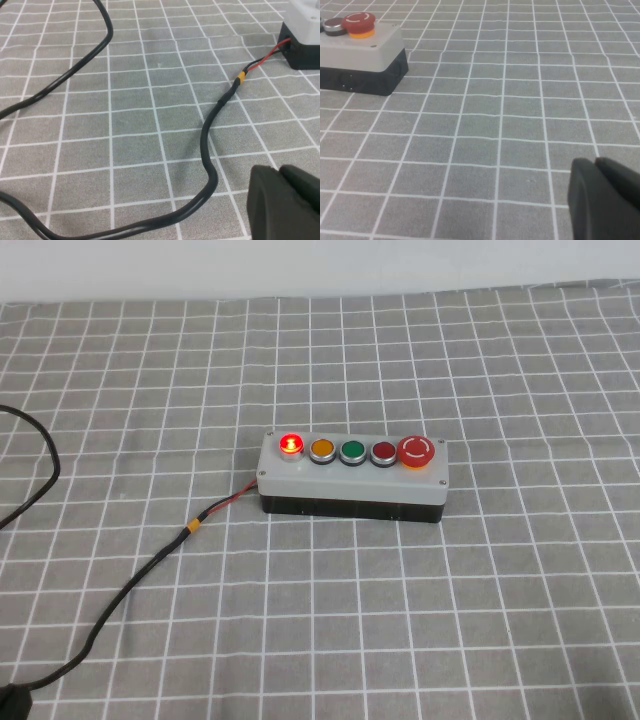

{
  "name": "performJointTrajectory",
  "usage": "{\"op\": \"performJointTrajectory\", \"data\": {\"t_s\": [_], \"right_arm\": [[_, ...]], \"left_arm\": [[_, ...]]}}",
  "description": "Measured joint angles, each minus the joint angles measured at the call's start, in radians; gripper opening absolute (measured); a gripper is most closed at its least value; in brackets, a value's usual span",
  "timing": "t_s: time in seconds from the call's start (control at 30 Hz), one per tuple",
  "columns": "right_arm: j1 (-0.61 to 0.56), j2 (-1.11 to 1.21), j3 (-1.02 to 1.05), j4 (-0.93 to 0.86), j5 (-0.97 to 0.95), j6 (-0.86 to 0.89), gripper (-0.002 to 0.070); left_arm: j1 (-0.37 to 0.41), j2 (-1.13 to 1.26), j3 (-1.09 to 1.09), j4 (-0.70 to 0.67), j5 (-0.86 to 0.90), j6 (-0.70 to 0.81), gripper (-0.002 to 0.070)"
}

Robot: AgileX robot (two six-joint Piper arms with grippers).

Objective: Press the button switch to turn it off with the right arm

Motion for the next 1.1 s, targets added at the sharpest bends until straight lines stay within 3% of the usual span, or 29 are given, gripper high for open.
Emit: {"op": "performJointTrajectory", "data": {"t_s": [0.87, 1.1], "right_arm": [[0.000, 0.000, 0.000, -0.002, -0.014, 0.000, -0.0016], [0.000, 0.000, 0.000, -0.002, -0.153, 0.000, -0.0016]], "left_arm": [[0.000, 0.000, 0.000, 0.000, 0.000, 0.000, -0.0003], [0.000, 0.000, 0.000, 0.000, 0.000, 0.000, -0.0003]]}}
